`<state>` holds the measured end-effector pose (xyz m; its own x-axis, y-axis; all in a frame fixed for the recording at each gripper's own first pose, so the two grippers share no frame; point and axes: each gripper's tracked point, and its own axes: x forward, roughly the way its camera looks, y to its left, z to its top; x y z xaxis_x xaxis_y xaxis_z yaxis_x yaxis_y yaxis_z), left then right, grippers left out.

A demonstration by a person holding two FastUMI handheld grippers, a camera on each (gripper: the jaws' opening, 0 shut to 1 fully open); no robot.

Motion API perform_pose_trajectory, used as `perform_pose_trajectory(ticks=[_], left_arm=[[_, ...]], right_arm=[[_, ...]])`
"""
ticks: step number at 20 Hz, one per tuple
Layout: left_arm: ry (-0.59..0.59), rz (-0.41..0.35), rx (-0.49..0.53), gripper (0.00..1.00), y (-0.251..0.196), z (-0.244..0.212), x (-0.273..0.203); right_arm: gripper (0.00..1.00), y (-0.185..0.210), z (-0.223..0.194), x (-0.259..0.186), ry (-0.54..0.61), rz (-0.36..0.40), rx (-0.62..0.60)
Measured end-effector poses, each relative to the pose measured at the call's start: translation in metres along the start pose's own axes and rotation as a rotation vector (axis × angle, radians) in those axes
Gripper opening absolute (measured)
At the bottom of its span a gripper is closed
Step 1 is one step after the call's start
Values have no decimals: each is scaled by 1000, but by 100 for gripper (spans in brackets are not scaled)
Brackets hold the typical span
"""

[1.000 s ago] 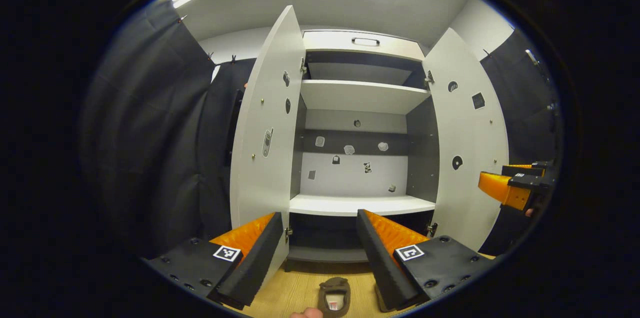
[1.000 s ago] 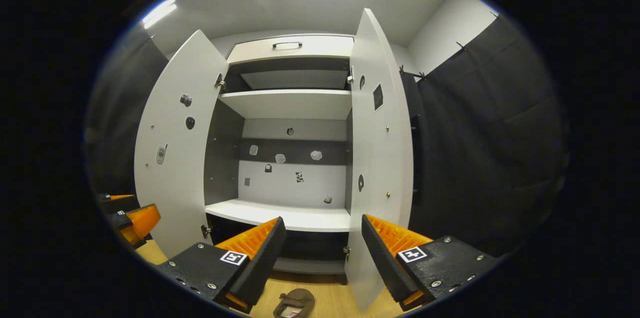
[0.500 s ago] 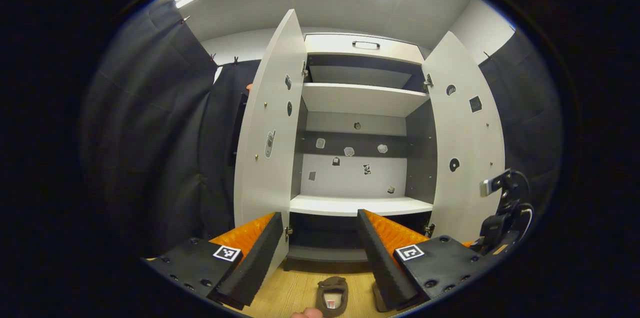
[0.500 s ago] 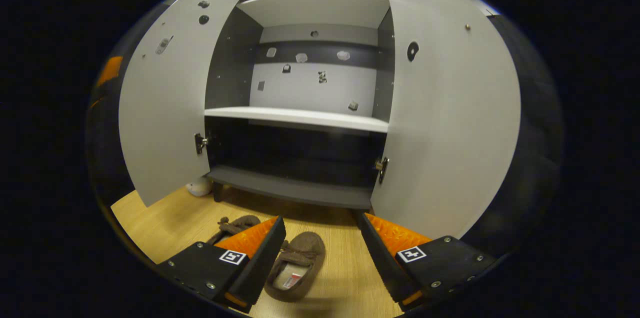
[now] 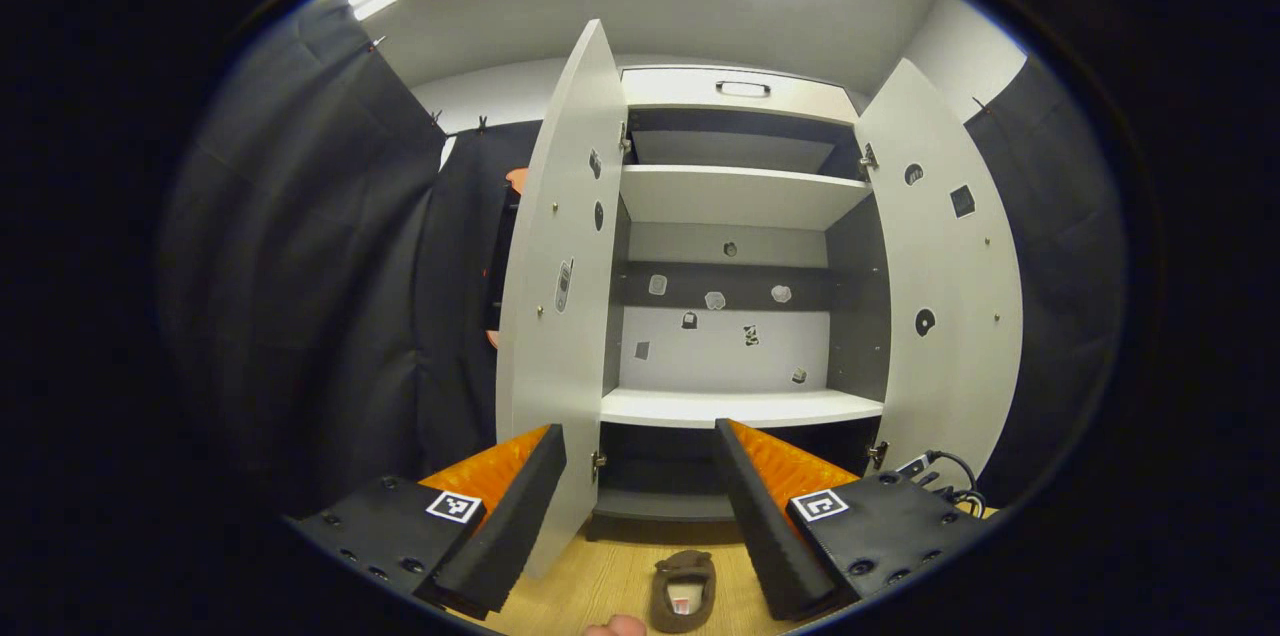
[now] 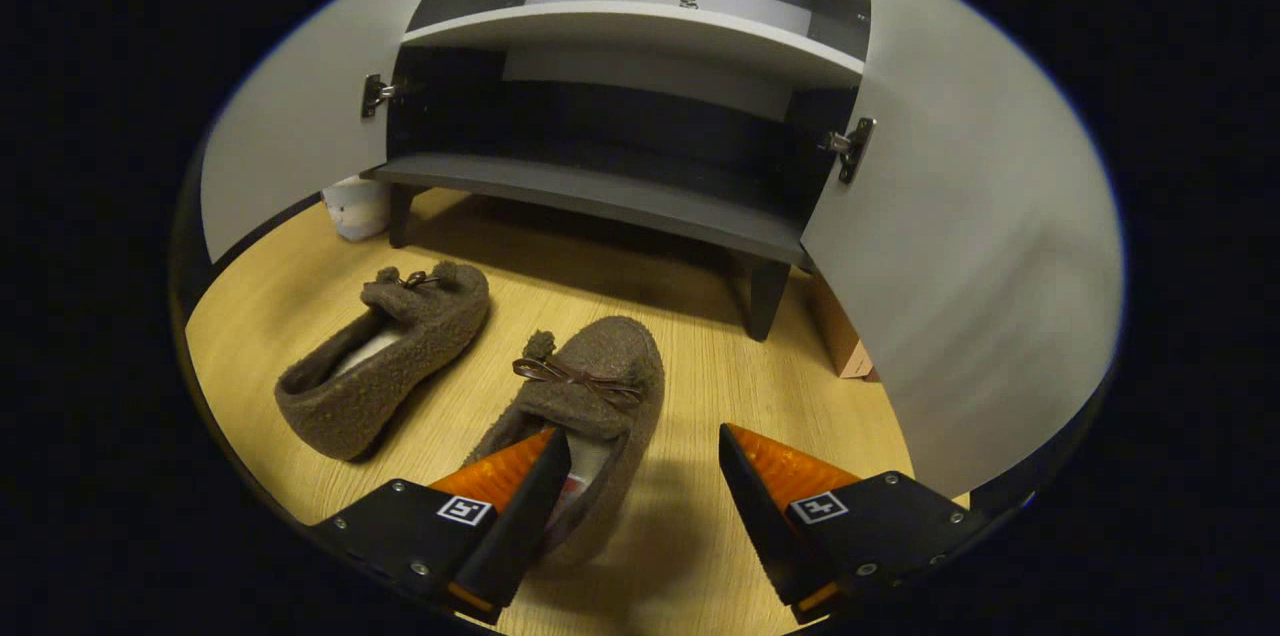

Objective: Grab one shoe with the right hand and put it into the shoe cabinet, grab the other shoe with the left hand and put it into the shoe cabinet; then close the right door with the right hand and the left door with the left hand.

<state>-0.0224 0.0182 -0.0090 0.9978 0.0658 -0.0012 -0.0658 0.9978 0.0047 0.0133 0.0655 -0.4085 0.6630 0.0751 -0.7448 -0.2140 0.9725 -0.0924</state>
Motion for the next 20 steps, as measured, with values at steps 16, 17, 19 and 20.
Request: perform_pose_trajectory(ticks=[16, 17, 19, 20], left_arm=[[15, 25, 18, 96, 16, -7, 3], [19, 22, 19, 96, 16, -8, 3], [13, 19, 25, 96, 15, -6, 3], [12, 16, 32, 96, 15, -5, 3]], right_arm=[[7, 5, -1, 63, -22, 21, 28], [6, 5, 0, 58, -15, 23, 57], [7, -2, 12, 36, -49, 8, 101], [6, -4, 23, 21, -87, 4, 115]])
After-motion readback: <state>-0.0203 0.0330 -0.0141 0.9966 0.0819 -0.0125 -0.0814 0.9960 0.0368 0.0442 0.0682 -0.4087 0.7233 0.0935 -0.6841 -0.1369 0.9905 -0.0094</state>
